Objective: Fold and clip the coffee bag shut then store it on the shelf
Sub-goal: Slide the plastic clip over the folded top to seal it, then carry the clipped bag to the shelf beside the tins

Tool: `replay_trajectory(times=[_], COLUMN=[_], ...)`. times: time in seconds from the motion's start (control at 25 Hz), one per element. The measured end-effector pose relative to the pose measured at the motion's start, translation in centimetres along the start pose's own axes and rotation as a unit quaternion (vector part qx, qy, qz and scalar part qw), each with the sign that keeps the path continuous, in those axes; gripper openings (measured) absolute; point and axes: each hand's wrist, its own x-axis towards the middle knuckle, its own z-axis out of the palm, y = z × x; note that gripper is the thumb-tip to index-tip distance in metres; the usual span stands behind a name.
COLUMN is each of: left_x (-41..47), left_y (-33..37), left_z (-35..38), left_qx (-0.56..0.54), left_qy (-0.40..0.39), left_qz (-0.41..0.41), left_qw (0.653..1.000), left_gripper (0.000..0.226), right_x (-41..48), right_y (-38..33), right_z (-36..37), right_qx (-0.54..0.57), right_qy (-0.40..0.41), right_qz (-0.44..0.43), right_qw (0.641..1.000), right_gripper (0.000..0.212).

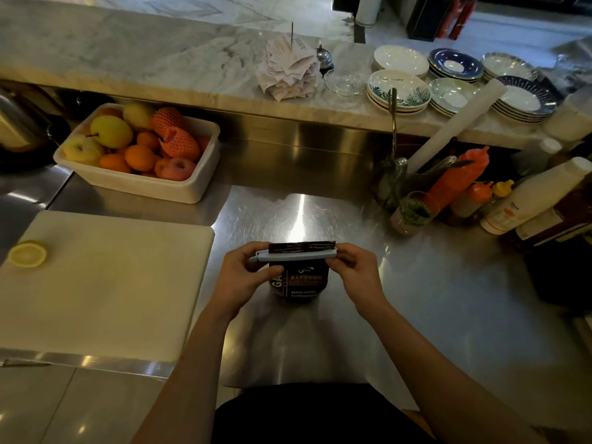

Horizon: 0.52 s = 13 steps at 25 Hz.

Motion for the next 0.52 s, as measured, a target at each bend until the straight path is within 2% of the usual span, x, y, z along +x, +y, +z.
replay_trajectory(times=[0.2,0.52], left_x=[-1.4,-5.0], left_y=[0.5,1.7], left_z=[-1.6,-8.7], left_qx=[-0.055,-0.086], left_qy=[0.084,0.140], left_qz=[0.031,0.080], left_qw=[0.994,0.983], left_gripper=[0.026,0.027], right_x=[-0.4,-2.6], right_y=[-3.2,-5.7], right_z=[2.3,9.4], right_qx=[0.004,-0.005], right_qy=[0.000,-0.031], right_qz=[-0.023,-0.058], right_qw=[1.000,0.998], right_gripper=[0.019,0.022])
